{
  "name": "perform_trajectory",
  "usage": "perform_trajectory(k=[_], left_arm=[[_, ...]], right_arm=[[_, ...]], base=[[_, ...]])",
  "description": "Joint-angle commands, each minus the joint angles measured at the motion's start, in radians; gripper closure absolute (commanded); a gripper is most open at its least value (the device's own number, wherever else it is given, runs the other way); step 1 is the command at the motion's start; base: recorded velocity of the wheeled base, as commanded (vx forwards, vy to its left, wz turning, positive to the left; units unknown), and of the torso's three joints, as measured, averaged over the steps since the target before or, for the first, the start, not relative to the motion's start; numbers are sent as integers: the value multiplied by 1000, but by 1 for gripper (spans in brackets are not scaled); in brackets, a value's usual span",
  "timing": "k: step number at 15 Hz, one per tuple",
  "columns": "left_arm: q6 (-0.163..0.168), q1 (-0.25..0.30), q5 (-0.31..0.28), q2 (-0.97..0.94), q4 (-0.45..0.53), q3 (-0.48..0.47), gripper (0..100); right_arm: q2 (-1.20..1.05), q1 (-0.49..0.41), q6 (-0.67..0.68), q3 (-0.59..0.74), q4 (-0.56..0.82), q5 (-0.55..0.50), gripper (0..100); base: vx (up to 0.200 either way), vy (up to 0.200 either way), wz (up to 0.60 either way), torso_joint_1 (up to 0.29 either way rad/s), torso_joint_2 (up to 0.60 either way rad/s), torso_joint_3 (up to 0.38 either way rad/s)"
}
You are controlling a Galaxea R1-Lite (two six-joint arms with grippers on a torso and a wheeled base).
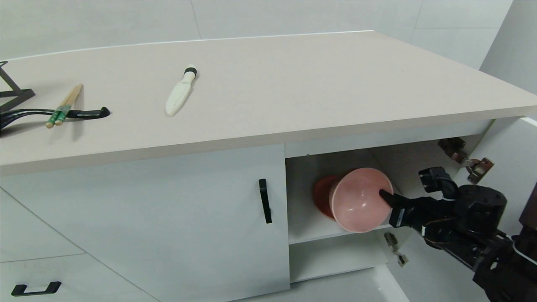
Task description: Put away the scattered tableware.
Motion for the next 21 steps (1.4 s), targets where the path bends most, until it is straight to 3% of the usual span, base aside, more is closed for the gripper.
perform_trajectory(k=[1,3,6,21], left_arm=[[40,0,-60,2,-12,0,0],[40,0,-76,2,-6,0,0],[2,0,-65,2,-2,0,0],[-10,0,-63,2,-2,0,0]], right_arm=[[141,-9,0,-114,-1,1,100],[169,-27,-2,-171,26,1,100],[161,-49,-5,-209,77,1,100],[184,-49,-3,-209,71,-28,100]], base=[[0,0,0,0,0,0],[0,0,0,0,0,0],[0,0,0,0,0,0],[0,0,0,0,0,0]])
